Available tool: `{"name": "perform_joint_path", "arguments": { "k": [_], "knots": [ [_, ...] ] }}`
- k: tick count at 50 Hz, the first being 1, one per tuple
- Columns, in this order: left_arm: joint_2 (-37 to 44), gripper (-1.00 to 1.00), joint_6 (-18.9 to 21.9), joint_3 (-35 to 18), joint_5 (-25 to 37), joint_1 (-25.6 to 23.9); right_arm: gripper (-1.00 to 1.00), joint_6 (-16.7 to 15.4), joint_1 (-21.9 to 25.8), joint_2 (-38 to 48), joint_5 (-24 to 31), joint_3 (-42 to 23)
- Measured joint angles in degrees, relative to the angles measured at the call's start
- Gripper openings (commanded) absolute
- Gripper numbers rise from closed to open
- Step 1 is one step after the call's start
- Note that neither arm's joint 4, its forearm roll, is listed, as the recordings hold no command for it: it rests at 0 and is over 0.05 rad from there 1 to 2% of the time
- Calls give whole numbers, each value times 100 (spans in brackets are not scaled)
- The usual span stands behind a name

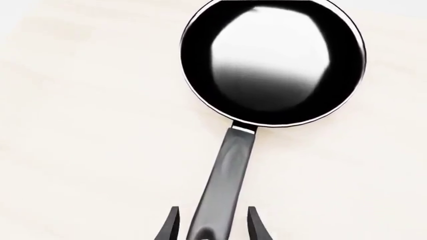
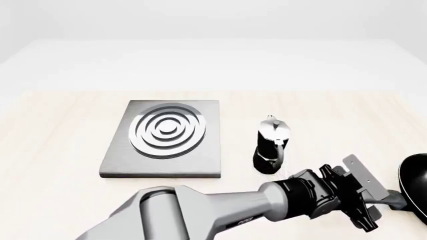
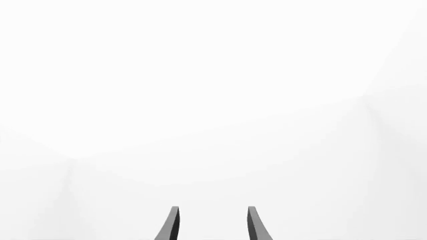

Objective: Put the frying pan on the stove.

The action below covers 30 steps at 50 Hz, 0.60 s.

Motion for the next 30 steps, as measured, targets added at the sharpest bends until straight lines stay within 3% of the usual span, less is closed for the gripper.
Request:
{"name": "perform_joint_path", "arguments": {
  "k": [9,10,30],
  "knots": [
    [50,100,8,-59,38,-4,100,-10,23,0,-279,279],
    [48,-100,10,-54,35,-5,100,-12,27,0,-303,303],
    [-79,-100,30,221,-129,-68,100,-82,117,0,-345,341]
  ]
}}
